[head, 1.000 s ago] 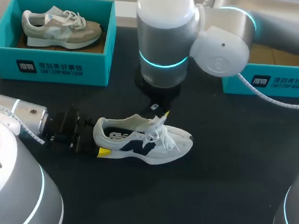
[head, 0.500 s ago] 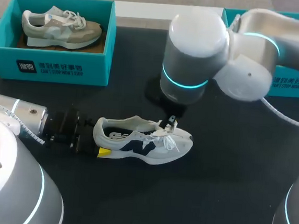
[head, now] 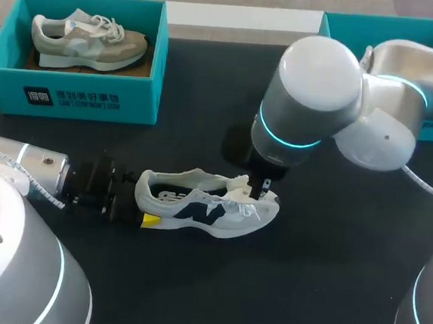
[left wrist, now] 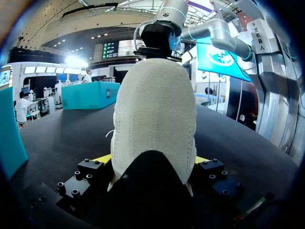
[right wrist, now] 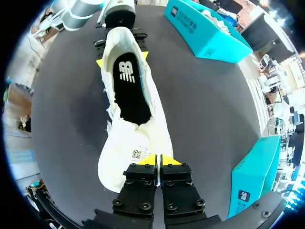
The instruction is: Take the shoe out of the shoebox, open the shoe tongue, remove and reinsert the insole, then place the shoe into the shoebox
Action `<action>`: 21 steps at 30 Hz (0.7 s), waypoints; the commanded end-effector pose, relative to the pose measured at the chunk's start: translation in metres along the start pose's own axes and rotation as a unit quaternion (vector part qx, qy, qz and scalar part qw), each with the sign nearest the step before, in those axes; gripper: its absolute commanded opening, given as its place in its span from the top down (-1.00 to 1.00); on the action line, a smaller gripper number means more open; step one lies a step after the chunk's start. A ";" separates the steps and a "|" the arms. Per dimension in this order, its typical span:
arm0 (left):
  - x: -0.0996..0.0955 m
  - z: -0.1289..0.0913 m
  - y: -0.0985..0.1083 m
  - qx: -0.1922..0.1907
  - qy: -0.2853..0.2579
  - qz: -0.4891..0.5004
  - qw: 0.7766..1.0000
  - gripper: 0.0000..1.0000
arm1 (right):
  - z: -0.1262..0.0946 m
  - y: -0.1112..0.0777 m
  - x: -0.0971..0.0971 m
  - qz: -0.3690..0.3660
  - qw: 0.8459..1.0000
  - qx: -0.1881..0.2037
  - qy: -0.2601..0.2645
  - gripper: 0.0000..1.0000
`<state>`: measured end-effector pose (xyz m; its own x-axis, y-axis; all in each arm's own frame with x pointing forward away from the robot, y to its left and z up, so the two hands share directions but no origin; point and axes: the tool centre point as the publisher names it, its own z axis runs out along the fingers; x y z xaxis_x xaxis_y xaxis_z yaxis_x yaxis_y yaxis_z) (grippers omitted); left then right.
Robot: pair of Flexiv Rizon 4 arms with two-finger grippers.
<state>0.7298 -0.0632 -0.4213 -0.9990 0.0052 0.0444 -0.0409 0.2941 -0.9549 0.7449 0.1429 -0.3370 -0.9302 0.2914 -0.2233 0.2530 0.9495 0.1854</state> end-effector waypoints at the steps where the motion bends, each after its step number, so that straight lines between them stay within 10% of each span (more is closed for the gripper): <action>1: -0.002 0.003 0.007 -0.001 0.001 0.000 1.000 1.00 | 0.014 -0.010 0.004 -0.002 1.000 -0.017 -0.004 1.00; 10: -0.002 0.003 0.007 -0.001 0.001 0.000 1.000 1.00 | 0.026 -0.022 0.000 0.006 1.000 0.003 -0.014 0.91; 14: -0.002 0.003 0.007 -0.001 0.001 0.000 1.000 1.00 | 0.024 -0.023 -0.003 0.015 0.999 0.016 -0.027 -0.29; 15: -0.002 0.003 0.007 -0.001 0.001 0.000 1.000 1.00 | 0.023 -0.023 -0.004 0.019 0.999 0.018 -0.031 -0.97; 21: -0.002 0.003 0.007 -0.001 0.001 0.000 1.000 1.00 | 0.011 -0.020 -0.008 0.040 0.998 0.018 -0.048 -1.00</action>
<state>0.7298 -0.0632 -0.4214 -0.9990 0.0051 0.0445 -0.0410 0.2941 -0.9549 0.7553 0.1211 -0.3567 -0.8854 0.3677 -0.2843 0.3287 0.9278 0.1763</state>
